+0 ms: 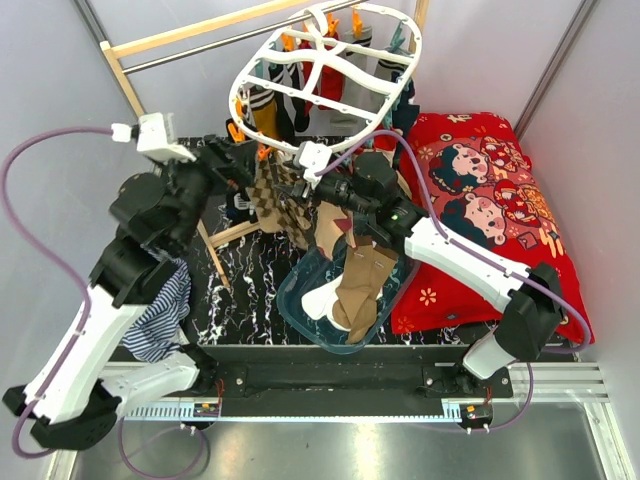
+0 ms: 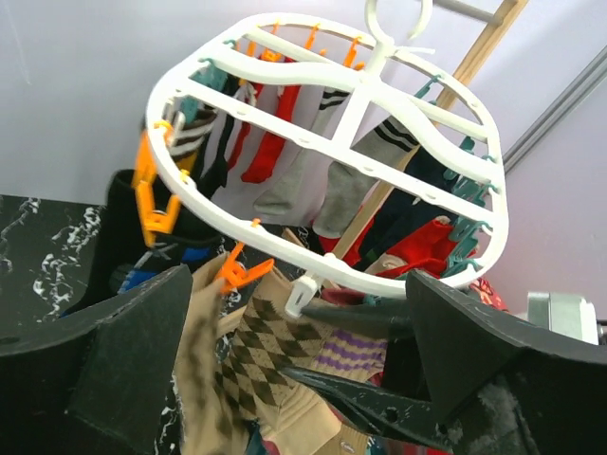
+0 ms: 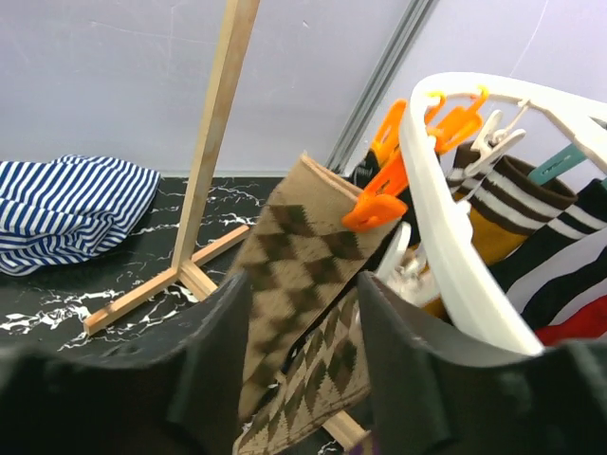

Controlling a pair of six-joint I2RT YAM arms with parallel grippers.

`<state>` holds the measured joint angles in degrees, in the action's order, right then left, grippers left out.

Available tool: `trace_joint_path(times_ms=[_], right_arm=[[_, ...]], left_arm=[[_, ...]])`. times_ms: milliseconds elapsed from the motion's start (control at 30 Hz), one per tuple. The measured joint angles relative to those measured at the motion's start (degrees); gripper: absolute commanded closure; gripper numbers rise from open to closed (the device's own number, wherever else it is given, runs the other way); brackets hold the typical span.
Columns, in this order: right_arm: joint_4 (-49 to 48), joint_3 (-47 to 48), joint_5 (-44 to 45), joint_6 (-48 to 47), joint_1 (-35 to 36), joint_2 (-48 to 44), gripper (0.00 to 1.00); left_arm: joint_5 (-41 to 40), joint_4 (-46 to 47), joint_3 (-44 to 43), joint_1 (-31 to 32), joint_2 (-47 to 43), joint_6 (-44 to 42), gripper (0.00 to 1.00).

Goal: Clip the socks to the hanger
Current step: Clamp the sock onto the hanger, then reset both arms

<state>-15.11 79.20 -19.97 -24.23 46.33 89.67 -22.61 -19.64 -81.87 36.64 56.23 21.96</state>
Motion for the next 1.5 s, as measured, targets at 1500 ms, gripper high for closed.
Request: trace_joint_path(times_ms=[1500], right_arm=[[8.0, -51.5, 71.4, 4.7, -1.2, -81.7, 0.00]], left_arm=[[-10.4, -11.6, 35.6, 0.0, -45.3, -6.0, 0.01]])
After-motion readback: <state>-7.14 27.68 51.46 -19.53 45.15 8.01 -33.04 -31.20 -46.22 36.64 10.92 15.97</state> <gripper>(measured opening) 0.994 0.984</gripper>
